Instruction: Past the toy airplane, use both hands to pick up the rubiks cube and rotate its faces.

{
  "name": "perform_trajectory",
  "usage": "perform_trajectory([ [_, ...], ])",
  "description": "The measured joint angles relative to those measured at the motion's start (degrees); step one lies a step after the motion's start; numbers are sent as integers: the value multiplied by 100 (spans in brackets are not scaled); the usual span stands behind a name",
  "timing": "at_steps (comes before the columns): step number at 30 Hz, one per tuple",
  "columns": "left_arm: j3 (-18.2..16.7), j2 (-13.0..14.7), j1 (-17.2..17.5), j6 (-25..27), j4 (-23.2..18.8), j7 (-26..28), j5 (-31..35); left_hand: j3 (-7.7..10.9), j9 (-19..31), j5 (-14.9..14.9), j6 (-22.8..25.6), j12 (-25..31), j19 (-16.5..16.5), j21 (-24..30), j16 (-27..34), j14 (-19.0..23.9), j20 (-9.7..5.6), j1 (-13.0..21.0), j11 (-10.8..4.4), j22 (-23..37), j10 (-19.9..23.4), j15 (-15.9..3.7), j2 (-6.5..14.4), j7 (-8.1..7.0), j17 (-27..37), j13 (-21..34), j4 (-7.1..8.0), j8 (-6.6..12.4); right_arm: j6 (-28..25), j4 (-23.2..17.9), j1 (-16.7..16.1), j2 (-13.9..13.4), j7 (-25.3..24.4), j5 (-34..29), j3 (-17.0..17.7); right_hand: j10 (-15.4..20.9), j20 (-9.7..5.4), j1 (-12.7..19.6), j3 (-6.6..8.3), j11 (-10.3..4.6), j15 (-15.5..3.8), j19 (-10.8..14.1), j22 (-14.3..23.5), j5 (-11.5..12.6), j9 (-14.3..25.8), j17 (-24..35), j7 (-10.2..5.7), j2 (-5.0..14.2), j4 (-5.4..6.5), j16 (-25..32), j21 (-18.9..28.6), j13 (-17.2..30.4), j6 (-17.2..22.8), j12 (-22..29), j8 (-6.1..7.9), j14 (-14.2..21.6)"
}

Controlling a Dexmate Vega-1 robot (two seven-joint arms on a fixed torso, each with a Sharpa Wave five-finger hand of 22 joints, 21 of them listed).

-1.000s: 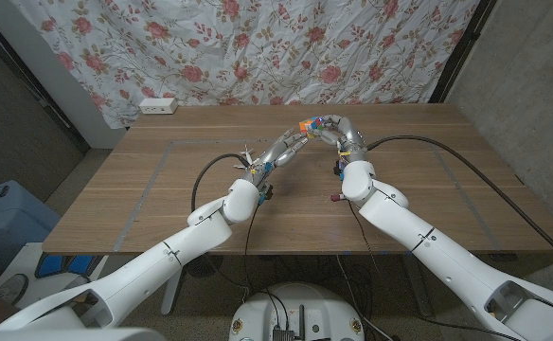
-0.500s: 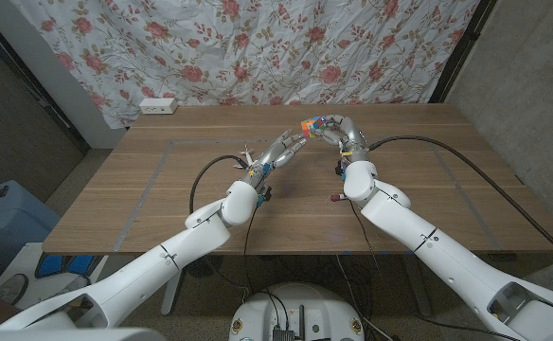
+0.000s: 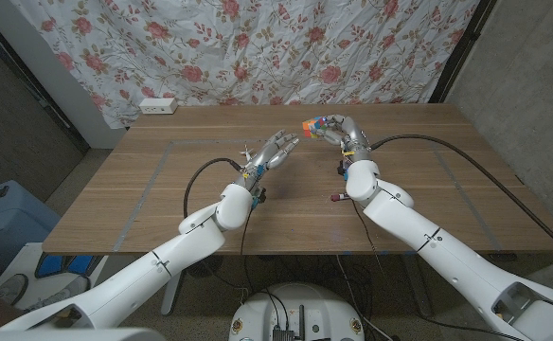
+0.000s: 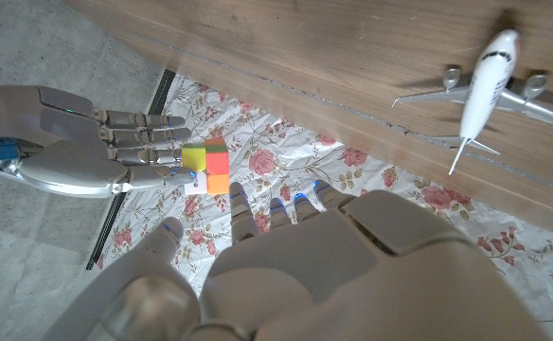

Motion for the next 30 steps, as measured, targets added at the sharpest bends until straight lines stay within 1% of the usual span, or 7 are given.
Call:
perform_trajectory([
  [6, -144, 62, 131, -70, -105, 42, -152, -24, 0, 0, -16, 35, 75, 0, 26, 0, 13, 0, -39, 0, 121, 0, 0, 15, 0, -13, -24, 0, -26, -54, 0, -93, 75, -27, -8, 0, 0, 0, -7, 0, 0, 0, 0, 0, -2, 0, 0, 0, -7, 0, 0, 0, 0, -6, -13, 0],
  [13, -342, 139, 289, -234, -200, 70, -335, -24, 0, 49, -72, 84, 134, 35, 26, 0, 11, 0, -11, 0, 215, 0, 0, 72, 0, -13, -24, -32, -86, -132, -2, -200, 189, -93, -27, 0, 0, 0, -39, 0, 0, 0, 0, 0, -1, 0, 0, 0, 9, 0, 0, 0, 0, -18, -20, 0],
  [15, -394, 149, 327, -327, -207, 78, -426, -24, -1, 49, -72, 85, 187, 35, 26, 0, 4, 0, -48, 0, 252, 0, 0, 72, 0, -13, -24, -32, -108, -163, -4, -246, 226, -122, -38, 0, 0, 0, -39, 0, 0, 0, 0, 0, -1, 0, 0, 0, 9, 0, 0, 0, 0, -21, -21, 0],
  [17, -429, 155, 354, -381, -208, 83, -482, -23, 0, 49, -72, 85, 201, 35, 26, 0, 16, 0, -14, 0, 287, 0, 0, 72, 0, -13, -24, -33, -122, -181, -4, -276, 246, -144, -44, 0, 0, 0, -39, 0, 0, 0, 0, 0, -1, 0, 0, 0, 9, 0, 0, -1, 0, -22, -21, 0],
  [25, -655, 181, 510, -587, -213, 99, -734, -41, -1, 49, -176, 85, 292, 56, 26, 0, 25, 0, -60, 0, 347, 0, 0, 111, -28, -13, -41, -32, -176, -252, -5, -415, 417, -285, -80, 0, 0, 0, -63, 0, 0, 0, 0, -1, 2, 0, 0, 0, 17, -1, 0, 1, 0, -43, -38, 0],
  [26, -693, 182, 537, -687, -213, 110, -862, -40, -1, 49, -176, 85, 314, 56, 26, 0, 20, 0, -69, 0, 356, 0, 0, 111, -28, -13, -40, -32, -183, -283, 1, -494, 454, -314, -107, 0, 0, 0, -63, -1, 0, 0, 0, -2, 3, 0, 0, 0, 17, 0, 0, 7, 0, -44, -43, 0],
  [30, -831, 163, 607, -815, -163, 119, -1022, -40, -1, 49, -208, 85, 331, 55, 26, 0, 3, 0, -38, 0, 387, 0, 0, 143, -28, -13, -40, -32, -210, -319, 19, -579, 580, -413, -133, 0, 0, 0, -63, 0, 0, 0, 0, -2, 3, 0, 0, 0, 17, -1, 0, 12, 0, -49, -43, 0],
])
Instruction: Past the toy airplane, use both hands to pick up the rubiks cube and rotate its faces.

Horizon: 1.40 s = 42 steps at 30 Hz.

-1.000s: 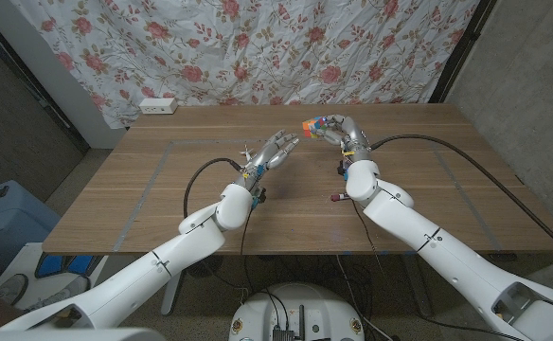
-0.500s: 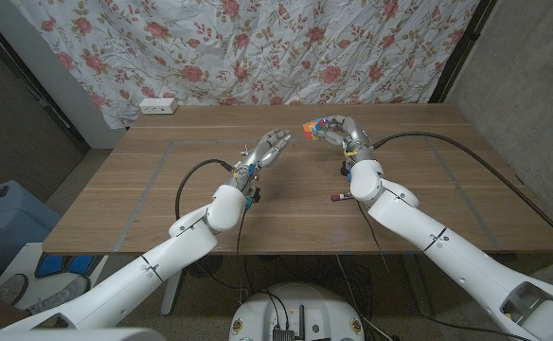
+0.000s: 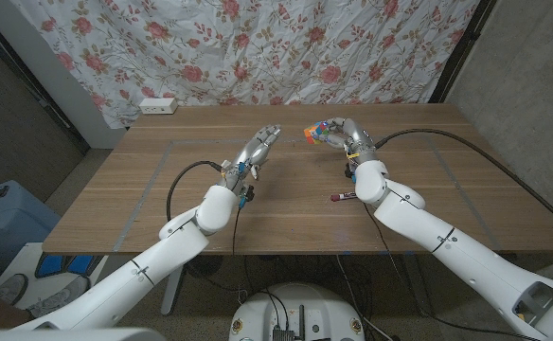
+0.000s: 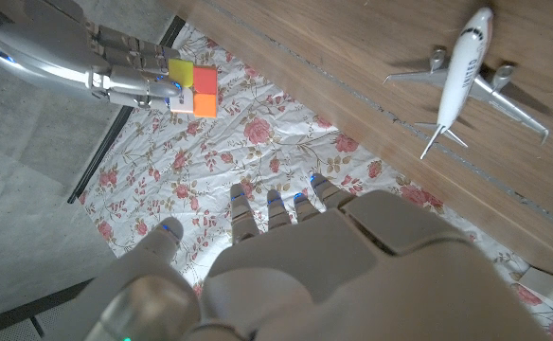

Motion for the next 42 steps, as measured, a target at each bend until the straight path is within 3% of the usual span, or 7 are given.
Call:
perform_trajectory([
  [22, -480, -56, 104, -543, 371, -87, -1036, -15, 0, 0, -70, 0, 61, -1, 0, 34, 0, 0, 31, 0, 30, 8, 0, 114, 1, 1, -15, 0, -144, -175, 178, -575, 727, -562, -191, -52, 0, -41, -25, -52, -22, 0, 0, -22, -2, -13, -51, 41, 7, 0, 0, 3, 8, -24, -67, -22],
  [42, -736, -179, 96, -820, 762, -174, -1751, -14, 21, 0, -69, 0, 114, -2, 0, 105, 8, 0, 93, 0, 92, 0, 0, 176, 2, 2, -14, 0, -218, -55, 534, -870, 1598, -1050, -432, -97, 0, -39, -55, -96, -10, 0, 0, -40, 43, -12, -95, 39, 23, -28, 0, 20, -36, -67, -104, -94],
])
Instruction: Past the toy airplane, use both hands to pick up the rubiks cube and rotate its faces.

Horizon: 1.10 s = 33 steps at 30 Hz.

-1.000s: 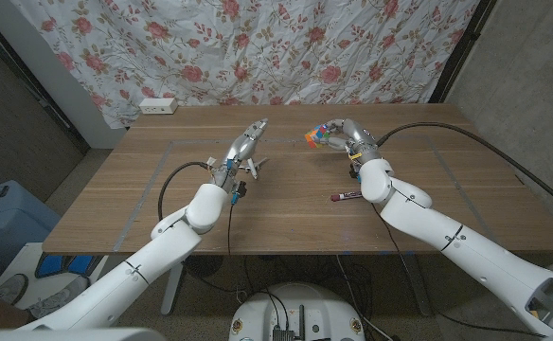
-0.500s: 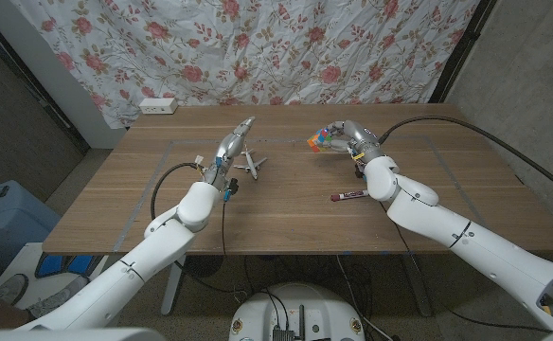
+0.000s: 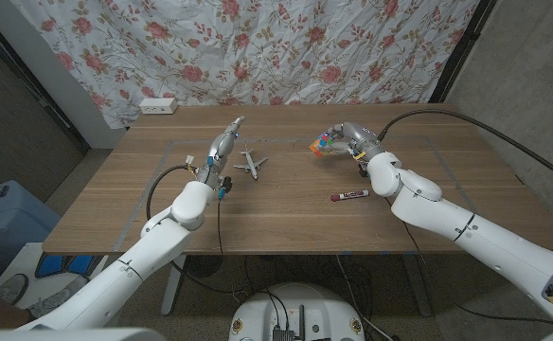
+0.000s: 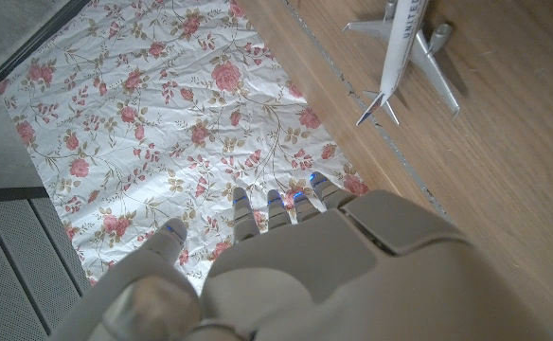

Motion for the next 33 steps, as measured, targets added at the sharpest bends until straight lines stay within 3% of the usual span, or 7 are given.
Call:
perform_trajectory([
  [8, -47, -58, -28, -160, 147, -58, -268, 0, 0, 0, 0, 0, 40, 0, 0, 30, 2, 0, 20, 0, 20, 11, 0, 0, 0, 0, 0, 0, -23, 60, 213, -88, 305, -155, -131, -90, 23, 1, -16, -88, 1, -23, 0, -36, 34, -28, -68, 0, -16, -85, 0, -4, -68, -39, -42, -103],
  [10, -82, -114, -52, -229, 289, -81, -355, 0, 0, 0, 0, 0, 40, 0, 0, 46, 2, 0, 20, 0, 20, -5, 0, -1, 0, 0, 0, 0, -53, 79, 305, -110, 680, -319, -189, -101, 46, 1, -16, -95, 2, -46, 0, -39, 35, -18, -68, 0, -17, -85, 0, -3, -68, -67, -45, -144],
  [17, -114, -178, -71, -410, 444, -137, -564, 0, -1, 0, 31, 0, 91, -1, 0, 81, -8, 0, 41, 0, 41, 0, 0, 30, 0, 0, 0, 0, -95, 116, 522, -139, 918, -443, -344, -185, 63, 55, -16, -74, 11, -63, 0, -44, 38, -12, -99, 54, -17, -133, 0, 11, -99, -80, -97, -153],
  [21, -160, -265, -100, -561, 686, -212, -722, 0, -1, 0, 31, 0, 91, -1, 0, 81, -8, 24, 72, 0, 72, 0, 23, 30, 0, 14, 0, 0, -176, 147, 672, -143, 1389, -721, -462, -185, 63, 55, -16, -74, 11, -63, 0, -44, 38, -20, -99, 54, -17, -133, 0, 11, -99, -83, -109, -153],
  [27, -194, -343, -118, -734, 896, -308, -907, 0, -1, 0, 31, 0, 91, -1, 0, 102, -8, 32, 72, -31, 72, -21, 31, 30, 1, 14, 0, 0, -176, 203, 872, -133, 1389, -721, -620, -185, 62, 55, -16, -74, -13, -63, 0, -45, 37, -28, -119, 54, -17, -133, 0, 11, -121, -85, -117, -177],
  [28, -198, -350, -119, -754, 916, -320, -930, 0, -1, 0, 31, 0, 94, -1, 0, 102, -5, 32, 72, -31, 72, -21, 31, 30, 1, 14, 0, 0, -222, 215, 911, -127, 1890, -1044, -655, -185, 63, 55, -16, -74, -14, -63, 0, -45, 38, -28, -132, 54, -17, -140, -15, 10, -134, -88, -117, -191],
  [33, -206, -367, -121, -853, 958, -360, -1048, -25, -2, 0, 31, 0, 152, -1, 0, 133, -8, 31, 71, -31, 71, 10, 31, 30, 1, 14, -25, 0, -230, 263, 1053, -91, 2024, -1129, -769, -211, 62, 55, -16, -99, 20, -63, 0, -72, 73, -27, -138, 53, -17, -172, -24, 9, -142, -104, -118, -225],
])
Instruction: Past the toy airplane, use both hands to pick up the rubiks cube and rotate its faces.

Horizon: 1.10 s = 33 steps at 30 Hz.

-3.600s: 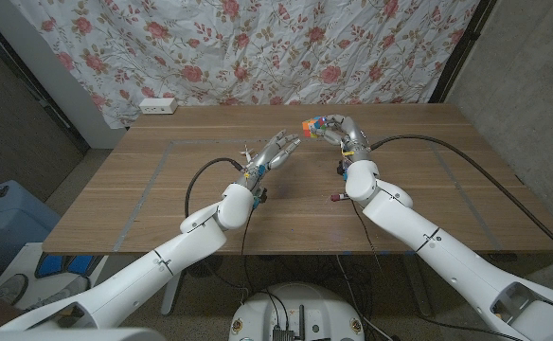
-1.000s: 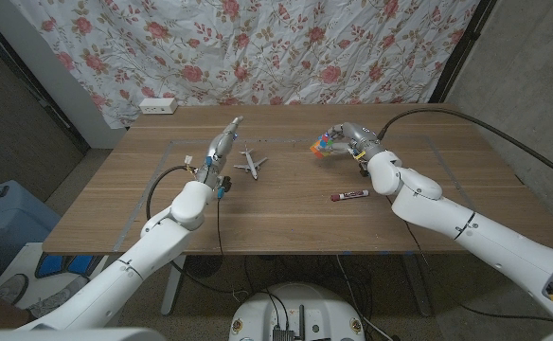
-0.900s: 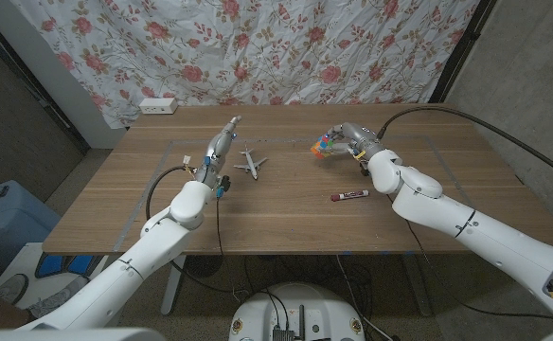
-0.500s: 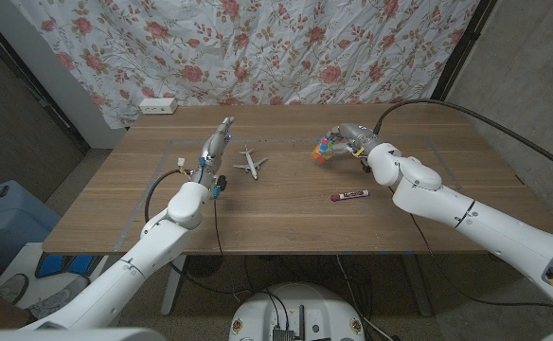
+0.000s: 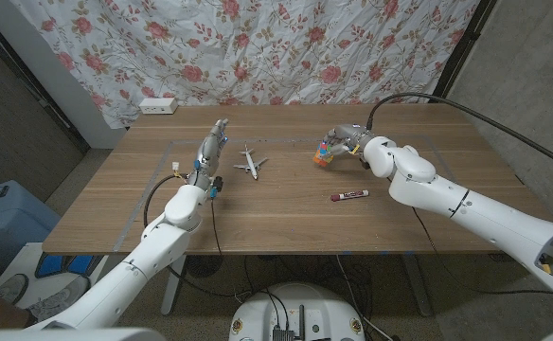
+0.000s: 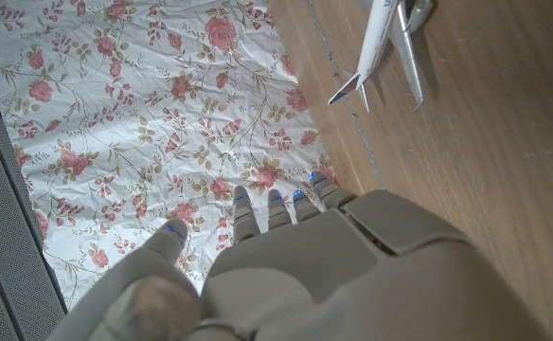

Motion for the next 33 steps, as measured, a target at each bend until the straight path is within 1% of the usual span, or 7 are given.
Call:
perform_trajectory([
  [2, 0, 0, 0, -34, 0, -6, -37, 0, 0, 0, 12, 0, 0, 0, 0, 19, 0, 0, 0, 0, 0, -19, 0, 12, 0, 0, 0, 0, 0, 20, 55, 20, 0, 0, -47, -25, 22, 0, 0, 14, 0, -22, 0, 0, 1, 0, 0, 0, 0, 0, 0, 0, 0, -1, -2, 0],
  [3, -20, -55, 0, -48, 127, -8, -55, 0, 0, 0, 21, 0, 0, 0, 0, 19, 0, 0, 0, 0, 0, -19, 0, 21, 0, 0, 0, 0, -27, 29, 83, 30, 398, -271, -70, -25, 32, 0, 0, 14, 0, -32, 0, 0, 1, 5, 0, 0, 0, 0, 0, 0, 0, -1, -7, 0],
  [11, -20, -55, 0, -140, 127, -29, -164, 0, 0, 0, 20, 0, 31, 0, 0, 42, 31, 0, 0, 0, 62, 4, 0, 62, 0, -1, 0, 0, -27, 95, 265, 107, 398, -271, -223, -86, 31, -1, 0, 14, -31, -31, 0, -17, 0, 16, 14, -1, 0, -28, 0, -3, -14, -2, -21, -30],
  [12, -27, -121, 4, -158, 236, -34, -186, 0, -1, 0, 20, 0, 31, 0, 0, 50, 31, 0, 0, 0, 62, 12, 0, 62, 0, -1, 0, 0, -47, 107, 298, 125, 854, -598, -249, -85, 31, -1, 0, 14, -31, -31, 0, -17, 0, 16, 14, -1, 0, -33, 0, -3, -14, -2, -21, -30],
  [16, -27, -174, 5, -200, 320, -47, -248, 0, -1, 0, 20, 0, 31, 0, 0, 81, 30, 0, 0, 1, 62, -19, 0, 62, 0, -1, 0, 0, -65, 136, 367, 167, 1134, -802, -308, -126, 62, -1, 0, 16, -30, -62, 0, -17, 0, 1, 23, -1, 0, -54, 1, -3, -23, -2, -20, -32],
  [25, -27, -226, 5, -235, 398, -61, -337, 0, -1, 0, 31, 0, 53, 0, 0, 81, 8, 0, 41, 1, 103, -19, 0, 113, 0, -1, 0, 26, -89, 237, 513, 283, 1530, -1097, -428, -157, 20, -1, 0, 5, -21, -104, 0, -18, -3, 7, 34, -2, 0, -76, 1, -4, -75, -2, 3, -82],
  [33, -11, -258, 1, -249, 433, -63, -374, 0, -1, 0, 31, -34, 77, 0, 0, 125, 26, 0, 41, 1, 103, -21, 0, 113, 1, -1, 0, 26, -125, 338, 589, 398, 1839, -1365, -511, -373, 40, -1, 17, 34, 0, -165, 0, -18, 13, 16, 40, -2, -17, -140, 1, 6, -162, -27, -21, -205],
])
